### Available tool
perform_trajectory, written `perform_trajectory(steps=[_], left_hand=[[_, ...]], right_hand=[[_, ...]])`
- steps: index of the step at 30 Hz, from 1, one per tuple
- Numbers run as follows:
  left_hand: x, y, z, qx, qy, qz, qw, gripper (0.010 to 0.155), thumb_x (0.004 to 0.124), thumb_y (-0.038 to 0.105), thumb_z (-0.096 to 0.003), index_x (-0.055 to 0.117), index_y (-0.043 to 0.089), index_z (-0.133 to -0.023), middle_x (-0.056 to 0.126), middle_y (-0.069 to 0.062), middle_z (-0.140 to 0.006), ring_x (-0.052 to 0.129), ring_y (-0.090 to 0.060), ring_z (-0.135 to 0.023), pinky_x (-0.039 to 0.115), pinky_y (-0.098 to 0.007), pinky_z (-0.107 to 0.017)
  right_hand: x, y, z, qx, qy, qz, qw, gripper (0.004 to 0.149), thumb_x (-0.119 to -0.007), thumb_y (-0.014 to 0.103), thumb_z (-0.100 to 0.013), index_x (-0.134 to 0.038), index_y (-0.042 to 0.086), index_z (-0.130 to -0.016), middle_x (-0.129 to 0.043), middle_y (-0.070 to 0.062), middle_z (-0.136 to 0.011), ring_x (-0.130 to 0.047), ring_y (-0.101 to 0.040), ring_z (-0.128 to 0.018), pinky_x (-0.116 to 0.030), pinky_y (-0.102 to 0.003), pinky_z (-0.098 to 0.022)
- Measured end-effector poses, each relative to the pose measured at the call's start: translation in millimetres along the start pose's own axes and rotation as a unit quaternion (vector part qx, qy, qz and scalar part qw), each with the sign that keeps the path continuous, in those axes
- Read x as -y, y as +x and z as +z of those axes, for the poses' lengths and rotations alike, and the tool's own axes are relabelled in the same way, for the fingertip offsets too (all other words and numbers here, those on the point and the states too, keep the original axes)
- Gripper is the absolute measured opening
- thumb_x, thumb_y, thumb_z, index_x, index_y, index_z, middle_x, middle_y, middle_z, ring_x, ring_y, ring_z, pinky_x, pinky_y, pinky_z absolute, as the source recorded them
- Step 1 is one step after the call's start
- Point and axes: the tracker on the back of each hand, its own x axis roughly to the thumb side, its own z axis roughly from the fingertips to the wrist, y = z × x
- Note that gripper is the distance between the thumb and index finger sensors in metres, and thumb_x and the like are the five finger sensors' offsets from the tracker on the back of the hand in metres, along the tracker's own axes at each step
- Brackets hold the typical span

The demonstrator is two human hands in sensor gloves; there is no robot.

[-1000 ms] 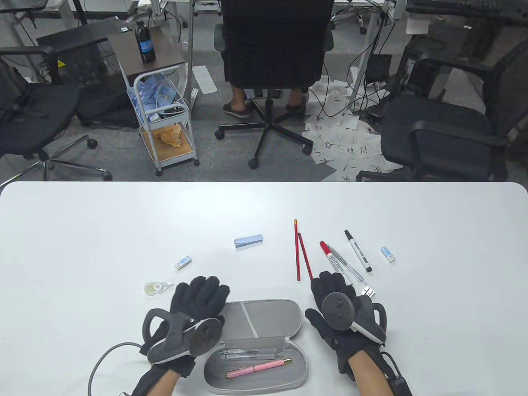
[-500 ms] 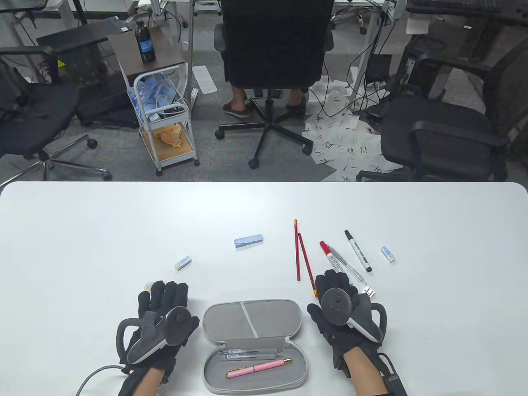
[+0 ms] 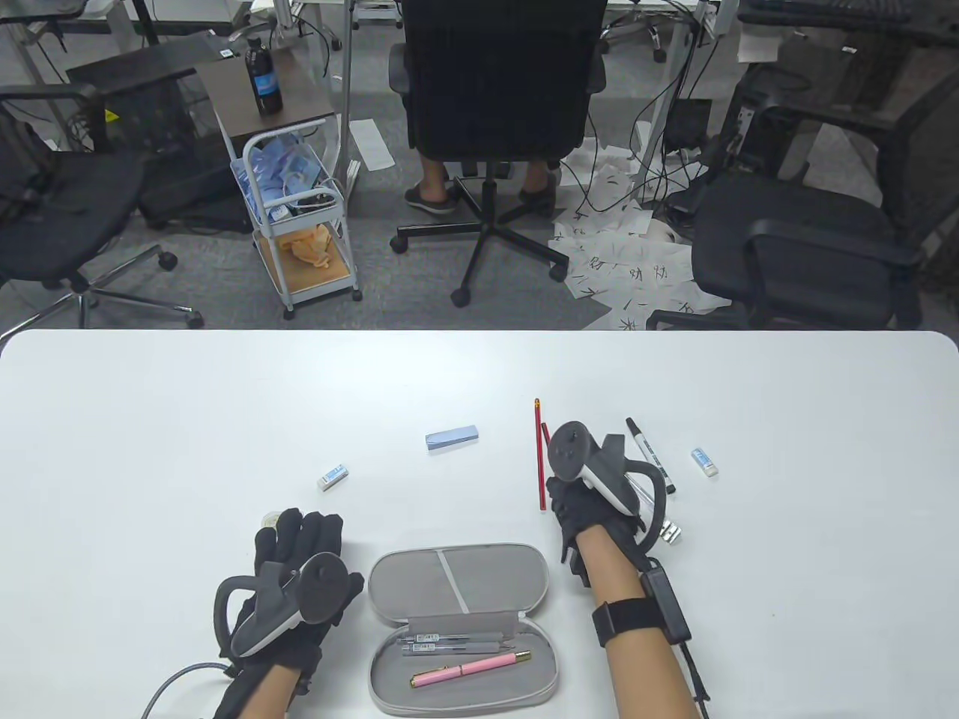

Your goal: Pack double-layer zippered pencil case

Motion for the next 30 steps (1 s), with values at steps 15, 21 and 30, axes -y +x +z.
perform_trajectory(steps=[15, 21, 30], left_hand=[[2.8, 0.5, -1.3, 0.002, -0.003, 0.004, 1.0, 0.083, 0.082, 0.051, -0.0545, 0.048, 0.009, -0.118, 0.051, -0.021, -0.121, 0.037, -0.053, -0.108, 0.031, -0.064, -0.073], [2.4, 0.0, -1.3, 0.002, -0.001, 0.009, 1.0, 0.082, 0.082, 0.051, -0.0547, 0.049, 0.009, -0.118, 0.052, -0.021, -0.12, 0.037, -0.053, -0.108, 0.031, -0.064, -0.073], [3.9, 0.6, -1.8, 0.0, -0.008, 0.008, 1.0, 0.081, 0.082, 0.049, -0.055, 0.049, 0.009, -0.117, 0.051, -0.021, -0.12, 0.036, -0.054, -0.108, 0.031, -0.065, -0.073]], right_hand=[[-26.0, 47.2, -41.3, -0.069, 0.047, 0.182, 0.98, 0.041, -0.086, 0.048, -0.043, -0.091, 0.027, -0.077, -0.096, 0.004, -0.063, -0.092, -0.017, -0.049, -0.083, -0.028, -0.038], [-30.4, 54.5, -43.1, -0.068, 0.053, 0.199, 0.976, 0.039, -0.087, 0.049, -0.042, -0.093, 0.026, -0.073, -0.097, 0.005, -0.06, -0.093, -0.017, -0.049, -0.084, -0.028, -0.038], [-25.3, 55.6, -47.4, -0.098, 0.095, 0.184, 0.973, 0.039, -0.091, 0.047, -0.043, -0.094, 0.021, -0.071, -0.098, 0.004, -0.057, -0.094, -0.018, -0.049, -0.085, -0.031, -0.039]])
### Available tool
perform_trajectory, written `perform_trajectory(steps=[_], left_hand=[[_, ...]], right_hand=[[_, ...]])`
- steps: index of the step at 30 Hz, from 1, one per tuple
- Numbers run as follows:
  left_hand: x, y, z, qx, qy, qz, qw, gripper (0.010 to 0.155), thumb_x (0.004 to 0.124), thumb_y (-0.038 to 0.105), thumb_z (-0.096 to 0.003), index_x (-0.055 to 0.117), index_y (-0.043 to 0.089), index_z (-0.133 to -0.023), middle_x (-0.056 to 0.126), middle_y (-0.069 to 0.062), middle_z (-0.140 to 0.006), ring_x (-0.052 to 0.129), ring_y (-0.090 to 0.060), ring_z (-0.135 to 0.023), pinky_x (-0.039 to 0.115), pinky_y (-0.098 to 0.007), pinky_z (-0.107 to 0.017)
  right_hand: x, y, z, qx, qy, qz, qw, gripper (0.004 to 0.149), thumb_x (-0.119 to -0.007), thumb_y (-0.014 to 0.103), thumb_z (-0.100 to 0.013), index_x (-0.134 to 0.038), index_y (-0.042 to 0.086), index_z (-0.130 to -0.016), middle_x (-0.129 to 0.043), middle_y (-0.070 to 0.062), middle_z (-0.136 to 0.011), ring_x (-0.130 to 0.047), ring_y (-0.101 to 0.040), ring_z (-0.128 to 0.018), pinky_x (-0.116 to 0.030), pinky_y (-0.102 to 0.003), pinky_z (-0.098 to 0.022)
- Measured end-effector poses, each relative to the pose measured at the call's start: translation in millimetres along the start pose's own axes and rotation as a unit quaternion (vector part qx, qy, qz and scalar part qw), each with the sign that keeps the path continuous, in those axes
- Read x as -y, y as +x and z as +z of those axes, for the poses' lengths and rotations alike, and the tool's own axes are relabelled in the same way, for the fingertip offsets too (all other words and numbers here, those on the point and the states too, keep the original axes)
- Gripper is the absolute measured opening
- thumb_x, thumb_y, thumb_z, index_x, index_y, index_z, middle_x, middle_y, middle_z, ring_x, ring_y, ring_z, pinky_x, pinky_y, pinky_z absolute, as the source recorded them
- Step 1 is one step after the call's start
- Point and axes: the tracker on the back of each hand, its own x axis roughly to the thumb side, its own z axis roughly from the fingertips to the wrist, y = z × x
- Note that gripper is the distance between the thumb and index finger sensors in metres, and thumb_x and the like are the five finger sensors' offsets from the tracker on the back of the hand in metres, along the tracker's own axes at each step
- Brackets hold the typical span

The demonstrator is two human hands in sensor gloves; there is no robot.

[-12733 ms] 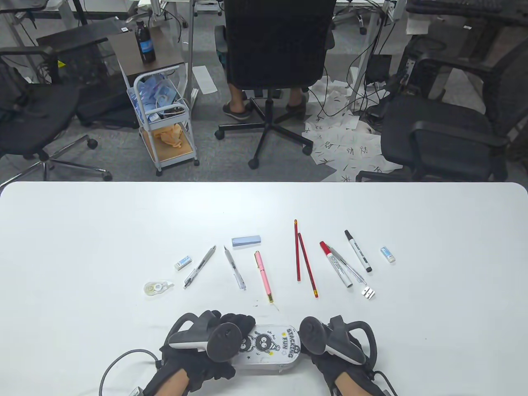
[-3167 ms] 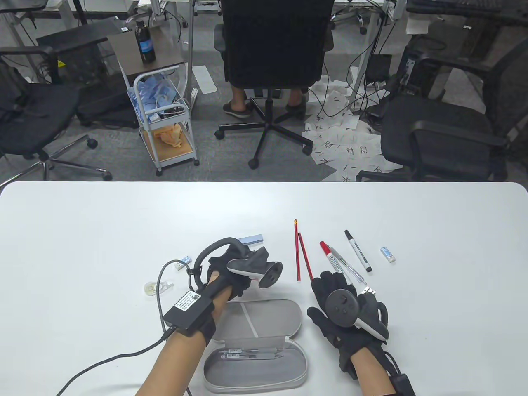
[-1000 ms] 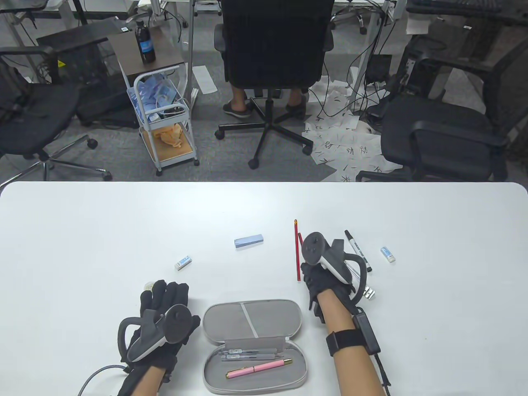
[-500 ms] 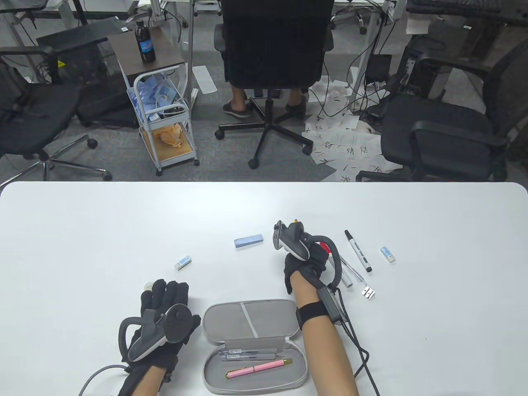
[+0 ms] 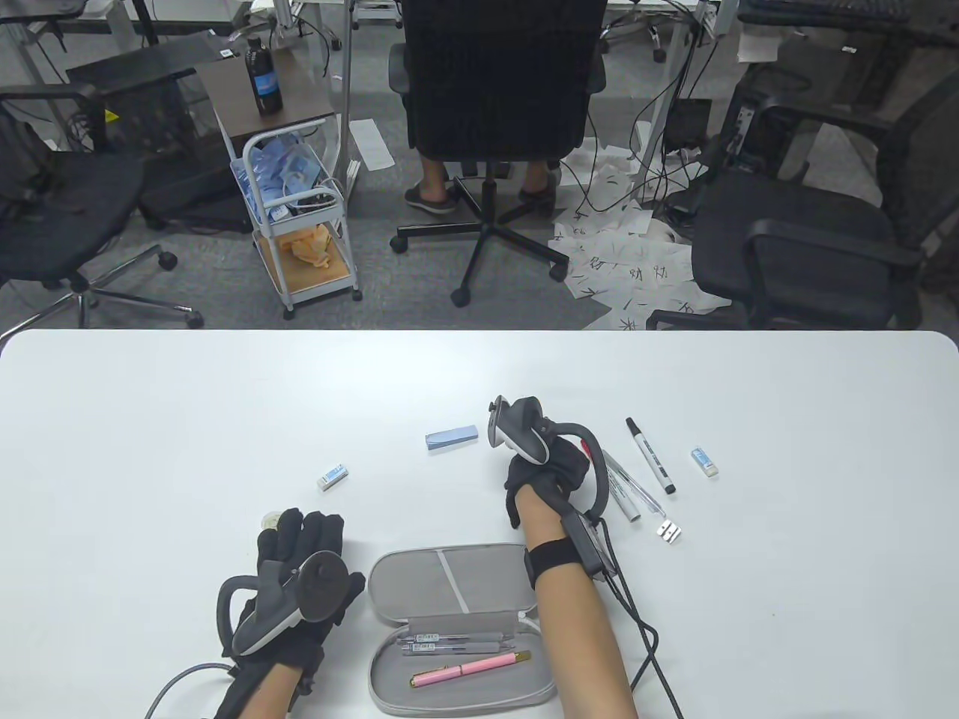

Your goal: Pack double-layer zippered pencil case

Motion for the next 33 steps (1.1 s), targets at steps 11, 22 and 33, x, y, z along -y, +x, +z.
perform_trajectory(steps=[11, 22, 33], left_hand=[[-1.3, -2.1, -1.1, 0.0, -0.008, 0.018, 1.0, 0.082, 0.082, 0.049, -0.0554, 0.048, 0.009, -0.118, 0.05, -0.022, -0.121, 0.033, -0.055, -0.107, 0.028, -0.065, -0.072], [-8.2, 2.4, 2.8, 0.004, -0.001, 0.01, 1.0, 0.083, 0.081, 0.049, -0.0555, 0.047, 0.008, -0.118, 0.049, -0.023, -0.121, 0.032, -0.055, -0.107, 0.028, -0.065, -0.072], [-8.2, 1.3, 5.8, -0.007, -0.007, -0.001, 1.0, 0.081, 0.08, 0.048, -0.0564, 0.046, 0.007, -0.118, 0.047, -0.024, -0.121, 0.031, -0.056, -0.107, 0.028, -0.065, -0.072]], right_hand=[[14.9, -26.2, 14.9, 0.029, -0.015, -0.096, 0.995, 0.041, -0.091, 0.05, -0.042, -0.094, 0.02, -0.07, -0.098, 0.005, -0.055, -0.095, -0.017, -0.046, -0.087, -0.029, -0.037], [21.0, -61.3, 127.2, 0.236, -0.138, -0.212, 0.938, 0.041, -0.091, 0.051, -0.043, -0.093, 0.022, -0.072, -0.098, 0.005, -0.056, -0.095, -0.017, -0.047, -0.087, -0.029, -0.038], [-35.1, -70.8, 183.6, 0.471, -0.16, -0.128, 0.858, 0.04, -0.092, 0.048, -0.041, -0.094, 0.021, -0.071, -0.098, 0.004, -0.056, -0.094, -0.019, -0.048, -0.085, -0.031, -0.039]])
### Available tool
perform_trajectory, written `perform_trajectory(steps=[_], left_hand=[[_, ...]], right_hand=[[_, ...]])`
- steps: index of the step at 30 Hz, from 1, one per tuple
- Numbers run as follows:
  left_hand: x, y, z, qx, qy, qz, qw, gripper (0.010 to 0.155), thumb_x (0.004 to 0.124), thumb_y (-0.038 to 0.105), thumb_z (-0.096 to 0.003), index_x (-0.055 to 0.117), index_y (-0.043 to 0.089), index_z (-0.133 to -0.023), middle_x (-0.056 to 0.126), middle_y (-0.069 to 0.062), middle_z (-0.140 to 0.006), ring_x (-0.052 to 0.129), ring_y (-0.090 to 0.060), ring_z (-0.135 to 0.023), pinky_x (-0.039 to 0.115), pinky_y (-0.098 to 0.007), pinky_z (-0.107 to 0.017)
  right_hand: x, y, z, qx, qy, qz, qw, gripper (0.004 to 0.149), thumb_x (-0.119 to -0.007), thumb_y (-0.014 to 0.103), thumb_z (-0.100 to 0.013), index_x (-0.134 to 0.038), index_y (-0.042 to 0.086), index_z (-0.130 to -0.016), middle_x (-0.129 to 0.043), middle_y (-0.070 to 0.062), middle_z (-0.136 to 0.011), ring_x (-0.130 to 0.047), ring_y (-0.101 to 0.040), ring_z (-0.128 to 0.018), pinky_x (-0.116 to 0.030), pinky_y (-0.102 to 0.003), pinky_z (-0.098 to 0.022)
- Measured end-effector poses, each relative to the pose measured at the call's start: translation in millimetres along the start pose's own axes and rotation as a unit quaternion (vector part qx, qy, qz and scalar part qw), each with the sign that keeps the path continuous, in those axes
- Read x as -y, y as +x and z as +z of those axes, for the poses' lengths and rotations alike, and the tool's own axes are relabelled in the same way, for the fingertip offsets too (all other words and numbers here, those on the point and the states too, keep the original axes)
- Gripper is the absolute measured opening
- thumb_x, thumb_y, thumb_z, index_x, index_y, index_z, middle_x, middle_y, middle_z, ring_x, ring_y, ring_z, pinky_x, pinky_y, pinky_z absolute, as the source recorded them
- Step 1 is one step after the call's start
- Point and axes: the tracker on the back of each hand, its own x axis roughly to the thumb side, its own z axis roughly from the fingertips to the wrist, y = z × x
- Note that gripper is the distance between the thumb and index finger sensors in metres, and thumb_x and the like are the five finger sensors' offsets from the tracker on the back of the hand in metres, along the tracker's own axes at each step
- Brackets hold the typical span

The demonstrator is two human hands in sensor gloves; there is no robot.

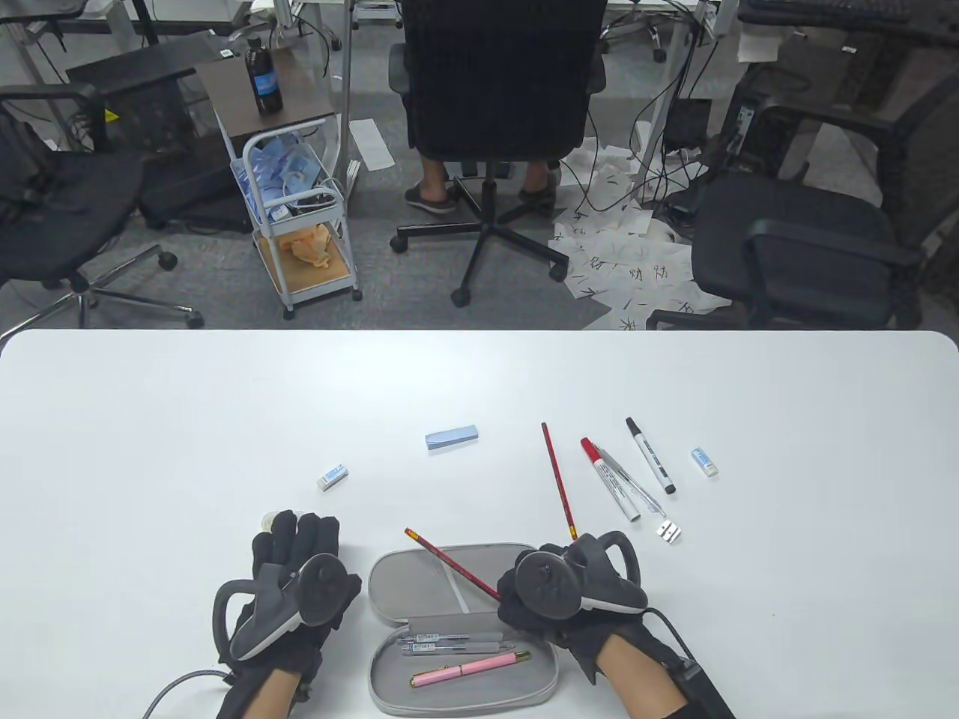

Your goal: Pack double-layer zippered pencil case

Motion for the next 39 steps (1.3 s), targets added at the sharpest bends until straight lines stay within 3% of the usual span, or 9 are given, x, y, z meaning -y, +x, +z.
perform_trajectory(steps=[7, 17, 18, 21, 24, 25, 31, 36, 39], left_hand=[[2.2, -4.3, -1.9, -0.008, -0.007, -0.003, 1.0, 0.082, 0.08, 0.049, -0.0563, 0.045, 0.007, -0.118, 0.046, -0.024, -0.121, 0.03, -0.056, -0.107, 0.027, -0.065, -0.072], [2.9, -3.5, -1.9, -0.007, -0.008, -0.005, 1.0, 0.082, 0.08, 0.049, -0.0563, 0.045, 0.008, -0.118, 0.046, -0.024, -0.121, 0.03, -0.056, -0.107, 0.028, -0.065, -0.072], [2.9, -3.4, -1.8, -0.006, -0.01, -0.005, 1.0, 0.082, 0.08, 0.049, -0.0563, 0.045, 0.008, -0.118, 0.046, -0.023, -0.121, 0.03, -0.056, -0.107, 0.028, -0.066, -0.072], [2.1, -4.3, -1.1, -0.009, -0.008, -0.003, 1.0, 0.082, 0.08, 0.049, -0.0562, 0.045, 0.008, -0.118, 0.045, -0.024, -0.121, 0.03, -0.056, -0.107, 0.027, -0.066, -0.072], [1.4, -6.9, -0.6, -0.014, -0.007, -0.004, 1.0, 0.082, 0.08, 0.049, -0.0562, 0.045, 0.008, -0.118, 0.045, -0.023, -0.122, 0.03, -0.056, -0.107, 0.027, -0.066, -0.072], [1.5, -7.8, -1.0, -0.015, -0.007, -0.001, 1.0, 0.082, 0.08, 0.049, -0.0561, 0.045, 0.008, -0.118, 0.045, -0.024, -0.122, 0.03, -0.056, -0.107, 0.027, -0.066, -0.072], [2.4, -8.2, -3.3, -0.013, -0.011, 0.005, 1.0, 0.082, 0.08, 0.049, -0.0562, 0.045, 0.008, -0.118, 0.045, -0.024, -0.122, 0.029, -0.056, -0.107, 0.027, -0.066, -0.072], [2.4, -7.3, -2.8, -0.01, -0.008, 0.002, 1.0, 0.083, 0.08, 0.049, -0.0562, 0.045, 0.008, -0.119, 0.045, -0.024, -0.122, 0.029, -0.056, -0.107, 0.027, -0.066, -0.072], [3.9, -6.1, -4.0, -0.007, -0.012, 0.003, 1.0, 0.083, 0.08, 0.049, -0.0563, 0.045, 0.008, -0.119, 0.045, -0.024, -0.122, 0.029, -0.056, -0.107, 0.027, -0.066, -0.072]], right_hand=[[-22.8, 13.1, 8.5, 0.061, 0.1, 0.06, 0.991, 0.039, -0.093, 0.046, -0.041, -0.093, 0.022, -0.072, -0.097, 0.003, -0.059, -0.093, -0.02, -0.053, -0.084, -0.034, -0.043], [-32.7, 27.7, 5.6, 0.079, 0.094, 0.083, 0.989, 0.04, -0.09, 0.047, -0.04, -0.092, 0.026, -0.074, -0.097, 0.006, -0.061, -0.094, -0.018, -0.054, -0.084, -0.034, -0.045], [-28.1, 21.5, 3.6, 0.065, 0.077, 0.07, 0.992, 0.042, -0.088, 0.051, -0.039, -0.091, 0.029, -0.074, -0.097, 0.008, -0.062, -0.094, -0.016, -0.055, -0.085, -0.033, -0.045], [-6.3, -21.2, -4.2, -0.038, 0.044, -0.042, 0.997, 0.038, -0.088, 0.045, -0.043, -0.091, 0.025, -0.076, -0.095, 0.004, -0.064, -0.092, -0.02, -0.055, -0.082, -0.036, -0.046], [17.9, -70.0, -7.9, -0.174, -0.06, 0.016, 0.983, 0.038, -0.087, 0.045, -0.044, -0.09, 0.028, -0.077, -0.095, 0.006, -0.065, -0.093, -0.017, -0.054, -0.084, -0.032, -0.044], [24.3, -92.8, -11.7, -0.242, -0.085, 0.041, 0.966, 0.038, -0.087, 0.046, -0.043, -0.09, 0.029, -0.077, -0.096, 0.007, -0.065, -0.093, -0.016, -0.054, -0.084, -0.031, -0.043], [8.0, -135.1, -53.7, -0.388, -0.014, 0.04, 0.921, 0.038, -0.089, 0.045, -0.042, -0.092, 0.027, -0.076, -0.098, 0.005, -0.062, -0.095, -0.016, -0.049, -0.086, -0.029, -0.038], [-15.7, -137.5, -86.2, -0.436, 0.078, 0.047, 0.895, 0.047, -0.086, 0.055, -0.041, -0.092, 0.024, -0.076, -0.098, 0.004, -0.062, -0.095, -0.017, -0.049, -0.086, -0.029, -0.038], [-26.0, -135.7, -96.2, -0.446, 0.124, 0.071, 0.883, 0.047, -0.088, 0.053, -0.042, -0.091, 0.023, -0.076, -0.096, 0.004, -0.063, -0.095, -0.016, -0.05, -0.086, -0.029, -0.039]])
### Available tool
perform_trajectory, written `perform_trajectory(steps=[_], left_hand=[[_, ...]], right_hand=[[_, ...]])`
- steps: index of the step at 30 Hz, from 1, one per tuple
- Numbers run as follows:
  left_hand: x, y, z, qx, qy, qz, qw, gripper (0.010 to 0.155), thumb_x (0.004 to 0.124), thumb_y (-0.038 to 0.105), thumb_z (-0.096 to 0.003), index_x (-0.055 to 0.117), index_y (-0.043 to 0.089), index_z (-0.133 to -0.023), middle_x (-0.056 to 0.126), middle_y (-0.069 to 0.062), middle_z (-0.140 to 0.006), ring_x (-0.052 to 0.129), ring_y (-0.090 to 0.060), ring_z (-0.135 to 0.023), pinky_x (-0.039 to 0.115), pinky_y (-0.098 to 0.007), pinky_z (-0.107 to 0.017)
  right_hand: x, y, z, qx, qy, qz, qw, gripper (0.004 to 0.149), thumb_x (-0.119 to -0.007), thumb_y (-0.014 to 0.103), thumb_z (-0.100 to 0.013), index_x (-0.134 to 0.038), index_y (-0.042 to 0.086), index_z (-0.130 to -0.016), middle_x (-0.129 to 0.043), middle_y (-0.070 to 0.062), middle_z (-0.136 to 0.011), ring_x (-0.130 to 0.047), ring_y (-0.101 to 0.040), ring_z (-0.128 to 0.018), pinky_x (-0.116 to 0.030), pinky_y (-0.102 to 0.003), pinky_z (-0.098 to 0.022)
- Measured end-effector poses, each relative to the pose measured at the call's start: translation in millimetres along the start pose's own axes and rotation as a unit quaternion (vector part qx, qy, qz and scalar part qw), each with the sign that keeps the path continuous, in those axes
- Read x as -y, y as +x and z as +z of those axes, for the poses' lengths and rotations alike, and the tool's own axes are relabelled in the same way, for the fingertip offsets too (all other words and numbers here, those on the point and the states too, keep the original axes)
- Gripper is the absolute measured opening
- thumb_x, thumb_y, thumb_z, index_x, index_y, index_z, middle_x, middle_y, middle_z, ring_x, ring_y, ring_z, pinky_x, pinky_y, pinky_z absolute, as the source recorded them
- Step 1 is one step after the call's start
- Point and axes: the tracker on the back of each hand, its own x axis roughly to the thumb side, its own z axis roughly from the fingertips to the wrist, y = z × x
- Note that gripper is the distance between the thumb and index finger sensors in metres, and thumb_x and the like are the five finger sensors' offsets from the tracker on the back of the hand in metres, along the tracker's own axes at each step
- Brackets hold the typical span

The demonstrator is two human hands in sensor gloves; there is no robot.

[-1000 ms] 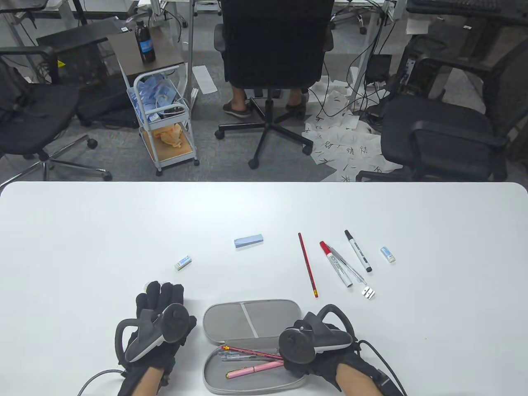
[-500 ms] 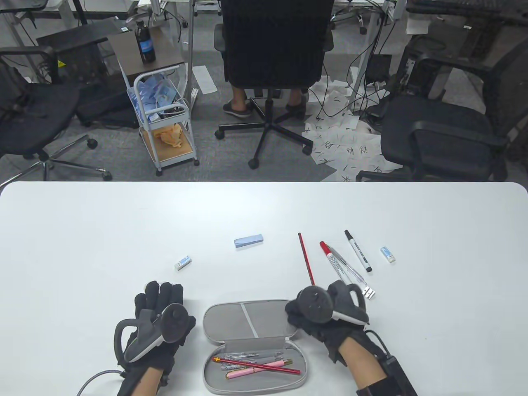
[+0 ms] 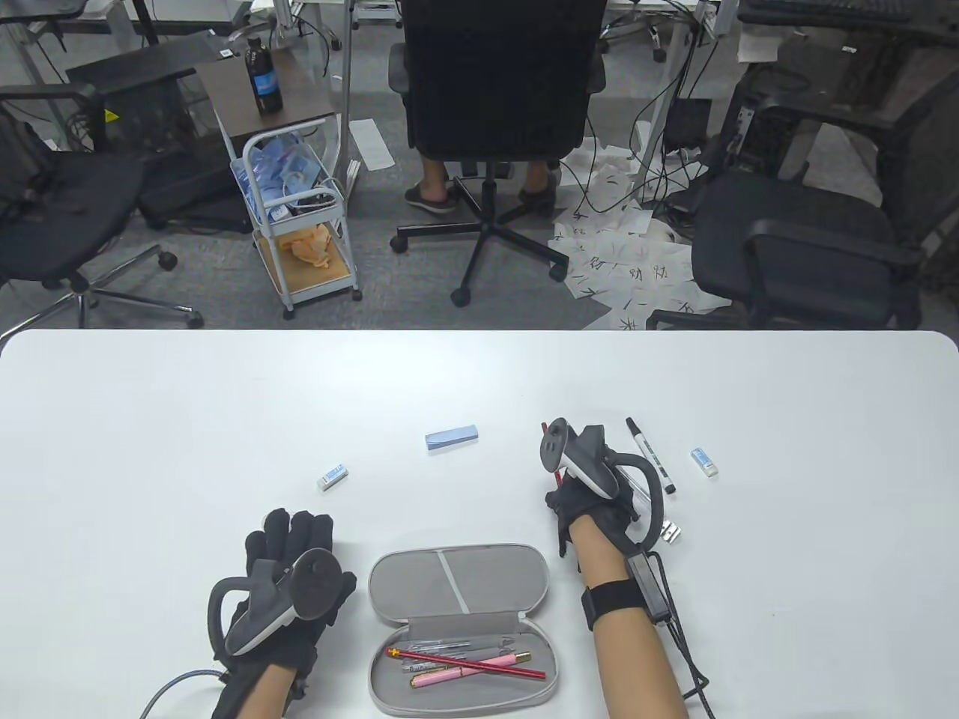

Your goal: Pack double-layer zippered pencil case

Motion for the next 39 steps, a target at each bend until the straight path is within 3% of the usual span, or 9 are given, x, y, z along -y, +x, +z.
perform_trajectory(steps=[1, 5, 9, 11, 13, 16, 20, 28, 39], left_hand=[[0.3, 0.5, -0.3, 0.001, -0.002, 0.0, 1.0, 0.083, 0.08, 0.049, -0.0563, 0.045, 0.008, -0.119, 0.045, -0.024, -0.122, 0.029, -0.056, -0.107, 0.027, -0.066, -0.072], [-0.9, 2.6, 0.2, 0.007, 0.002, 0.001, 1.0, 0.083, 0.08, 0.049, -0.0563, 0.045, 0.008, -0.119, 0.045, -0.024, -0.122, 0.029, -0.056, -0.107, 0.027, -0.066, -0.072], [-1.2, 3.2, 1.0, 0.009, 0.002, -0.001, 1.0, 0.083, 0.08, 0.049, -0.0563, 0.045, 0.007, -0.119, 0.044, -0.024, -0.122, 0.028, -0.056, -0.107, 0.027, -0.066, -0.072], [-3.0, 1.4, 1.4, 0.007, 0.004, 0.004, 1.0, 0.083, 0.08, 0.049, -0.0562, 0.045, 0.008, -0.119, 0.044, -0.024, -0.122, 0.028, -0.056, -0.107, 0.026, -0.066, -0.072], [-4.8, -0.9, 1.6, 0.006, 0.009, 0.012, 1.0, 0.082, 0.08, 0.049, -0.0563, 0.046, 0.008, -0.118, 0.045, -0.022, -0.122, 0.028, -0.056, -0.107, 0.027, -0.066, -0.072], [-7.2, -3.6, 3.2, 0.004, 0.006, 0.009, 1.0, 0.082, 0.08, 0.049, -0.0562, 0.045, 0.009, -0.119, 0.045, -0.022, -0.122, 0.027, -0.054, -0.107, 0.026, -0.066, -0.072], [-8.5, -6.1, 4.3, 0.001, 0.009, 0.015, 1.0, 0.082, 0.08, 0.049, -0.0562, 0.046, 0.008, -0.118, 0.045, -0.022, -0.122, 0.027, -0.055, -0.107, 0.026, -0.065, -0.072], [-3.8, 1.7, 2.5, 0.009, -0.003, -0.014, 1.0, 0.081, 0.08, 0.049, -0.0564, 0.046, 0.009, -0.118, 0.047, -0.021, -0.122, 0.028, -0.052, -0.108, 0.026, -0.063, -0.073], [-3.6, 0.8, 1.6, 0.013, 0.0, -0.004, 1.0, 0.081, 0.08, 0.049, -0.0564, 0.047, 0.009, -0.118, 0.047, -0.022, -0.122, 0.028, -0.053, -0.108, 0.027, -0.063, -0.073]], right_hand=[[-0.3, 2.7, -0.8, 0.001, -0.018, 0.013, 1.0, 0.044, -0.089, 0.051, -0.042, -0.092, 0.023, -0.075, -0.097, 0.005, -0.061, -0.095, -0.016, -0.049, -0.086, -0.029, -0.038], [-3.9, 4.8, -1.2, 0.001, 0.003, 0.013, 1.0, 0.041, -0.087, 0.05, -0.045, -0.092, 0.02, -0.072, -0.096, 0.004, -0.057, -0.095, -0.016, -0.046, -0.086, -0.03, -0.036], [-8.6, -7.1, 0.1, -0.015, 0.001, -0.041, 0.999, 0.044, -0.087, 0.052, -0.044, -0.091, 0.019, -0.071, -0.095, 0.004, -0.057, -0.093, -0.018, -0.048, -0.085, -0.033, -0.039], [-5.0, -13.3, 8.7, 0.0, -0.03, -0.052, 0.998, 0.044, -0.087, 0.053, -0.043, -0.091, 0.019, -0.071, -0.095, 0.004, -0.057, -0.093, -0.017, -0.049, -0.086, -0.032, -0.039], [3.5, -15.9, 22.1, 0.052, -0.069, -0.079, 0.993, 0.044, -0.087, 0.052, -0.043, -0.09, 0.019, -0.072, -0.095, 0.004, -0.056, -0.093, -0.017, -0.048, -0.085, -0.032, -0.039], [19.1, -19.1, 61.5, 0.147, -0.158, -0.121, 0.969, 0.044, -0.086, 0.053, -0.043, -0.09, 0.021, -0.072, -0.095, 0.005, -0.056, -0.093, -0.016, -0.048, -0.086, -0.032, -0.039], [16.4, -10.7, 111.5, 0.318, -0.174, -0.143, 0.921, 0.043, -0.087, 0.052, -0.042, -0.09, 0.02, -0.072, -0.095, 0.004, -0.056, -0.093, -0.017, -0.048, -0.085, -0.032, -0.039], [-3.1, 21.5, 174.5, 0.5, -0.103, -0.006, 0.86, 0.042, -0.09, 0.049, -0.042, -0.092, 0.021, -0.072, -0.095, 0.003, -0.058, -0.093, -0.019, -0.051, -0.084, -0.034, -0.042], [-31.1, 44.9, 189.0, 0.525, -0.07, 0.111, 0.841, 0.041, -0.091, 0.049, -0.041, -0.091, 0.023, -0.073, -0.095, 0.004, -0.06, -0.091, -0.02, -0.055, -0.082, -0.035, -0.046]])
